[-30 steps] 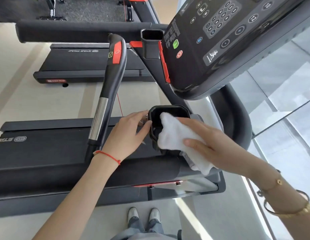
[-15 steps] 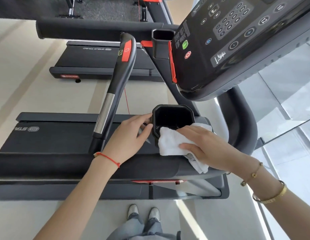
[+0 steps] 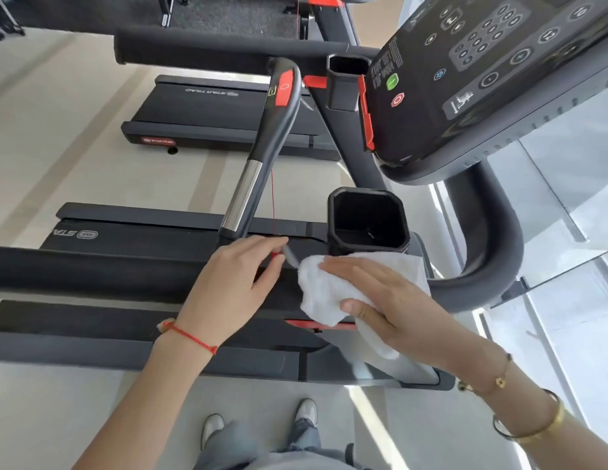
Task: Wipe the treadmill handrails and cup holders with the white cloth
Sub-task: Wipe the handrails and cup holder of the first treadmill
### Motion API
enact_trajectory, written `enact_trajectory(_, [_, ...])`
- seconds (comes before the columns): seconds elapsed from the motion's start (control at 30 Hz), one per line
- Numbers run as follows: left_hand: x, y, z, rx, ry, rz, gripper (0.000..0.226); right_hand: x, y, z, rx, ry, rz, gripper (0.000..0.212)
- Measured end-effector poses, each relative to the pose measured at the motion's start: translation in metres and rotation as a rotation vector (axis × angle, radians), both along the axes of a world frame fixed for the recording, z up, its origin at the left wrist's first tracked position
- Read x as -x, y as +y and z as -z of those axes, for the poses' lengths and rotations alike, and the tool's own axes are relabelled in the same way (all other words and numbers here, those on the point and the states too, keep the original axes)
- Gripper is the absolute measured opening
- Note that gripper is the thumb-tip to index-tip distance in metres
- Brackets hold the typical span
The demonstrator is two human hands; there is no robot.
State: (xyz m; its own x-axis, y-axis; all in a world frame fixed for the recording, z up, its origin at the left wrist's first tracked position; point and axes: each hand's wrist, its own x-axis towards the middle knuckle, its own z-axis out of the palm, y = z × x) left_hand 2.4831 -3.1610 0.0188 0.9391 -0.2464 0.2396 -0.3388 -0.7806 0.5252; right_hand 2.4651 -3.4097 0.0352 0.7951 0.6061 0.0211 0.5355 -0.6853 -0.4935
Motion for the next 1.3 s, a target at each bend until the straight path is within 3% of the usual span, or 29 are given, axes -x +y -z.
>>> enact_trajectory(0.27, [0.014, 0.083, 0.014, -0.094, -0.131, -0.114, 0.019, -0.008, 0.099, 0.001, 0.114, -0.181, 0.108, 0.048])
enact_trajectory(0.4, [0.016, 0.132, 0.015, -0.124, -0.137, -0.134, 0.027, -0.012, 0.171, 0.007, 0.087, -0.228, 0.091, 0.046])
enact_trajectory(0.77, [0.013, 0.272, 0.017, -0.184, -0.139, -0.149, 0.024, 0.0, 0.213, 0.012, 0.112, -0.282, 0.374, 0.042])
enact_trajectory(1.03, [0.005, 0.341, 0.018, -0.162, -0.148, -0.203, 0.022, -0.023, 0.369, 0.007, 0.147, -0.225, 0.185, 0.047])
enact_trajectory(1.13, [0.002, 0.366, 0.019, -0.159, -0.162, -0.244, 0.028, -0.03, 0.403, 0.007, 0.15, -0.198, 0.134, 0.049])
enact_trajectory(1.3, [0.0, 0.404, 0.023, -0.088, -0.162, -0.328, 0.016, -0.04, 0.438, 0.006, 0.122, -0.179, 0.029, 0.05])
